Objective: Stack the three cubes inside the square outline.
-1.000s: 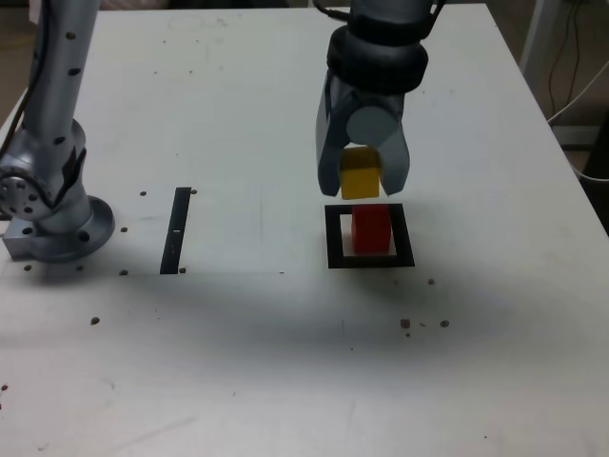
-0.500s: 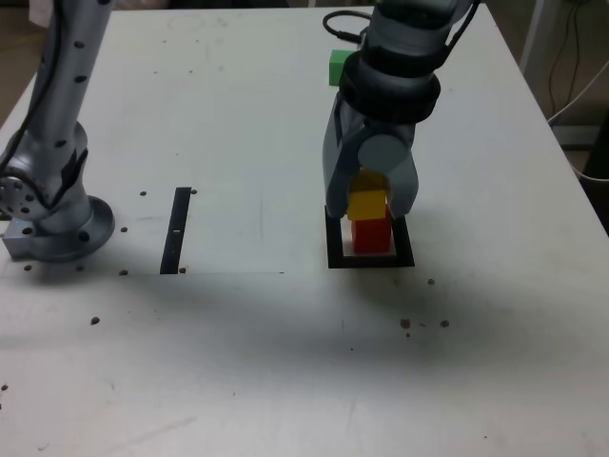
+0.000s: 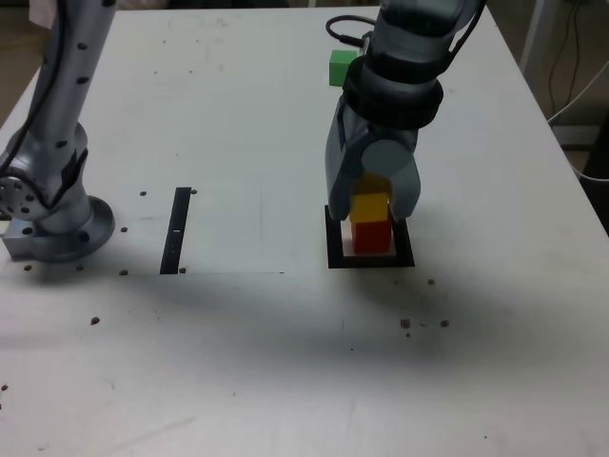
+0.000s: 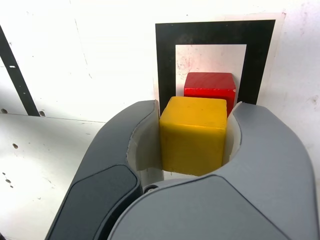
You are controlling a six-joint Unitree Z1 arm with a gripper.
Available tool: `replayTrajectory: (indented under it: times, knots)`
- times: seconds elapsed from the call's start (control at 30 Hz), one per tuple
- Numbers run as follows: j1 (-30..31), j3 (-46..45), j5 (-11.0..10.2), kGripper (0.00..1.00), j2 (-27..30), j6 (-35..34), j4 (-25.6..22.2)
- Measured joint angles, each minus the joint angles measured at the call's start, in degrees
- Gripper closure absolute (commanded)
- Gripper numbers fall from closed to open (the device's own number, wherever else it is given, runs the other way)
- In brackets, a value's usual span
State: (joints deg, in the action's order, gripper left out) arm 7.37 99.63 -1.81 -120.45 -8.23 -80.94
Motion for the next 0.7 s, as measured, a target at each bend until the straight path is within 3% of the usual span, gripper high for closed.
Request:
replayTrajectory:
  times: [0.4,0.53,0.7]
  knots:
    - [0.0,0.0,0.1,0.55,-1.1,0.0,1.2]
    - [0.0,0.0,0.6,0.43,-1.4,0.0,1.4]
    - [0.0,0.1,0.8,0.20,-1.4,0.0,1.5]
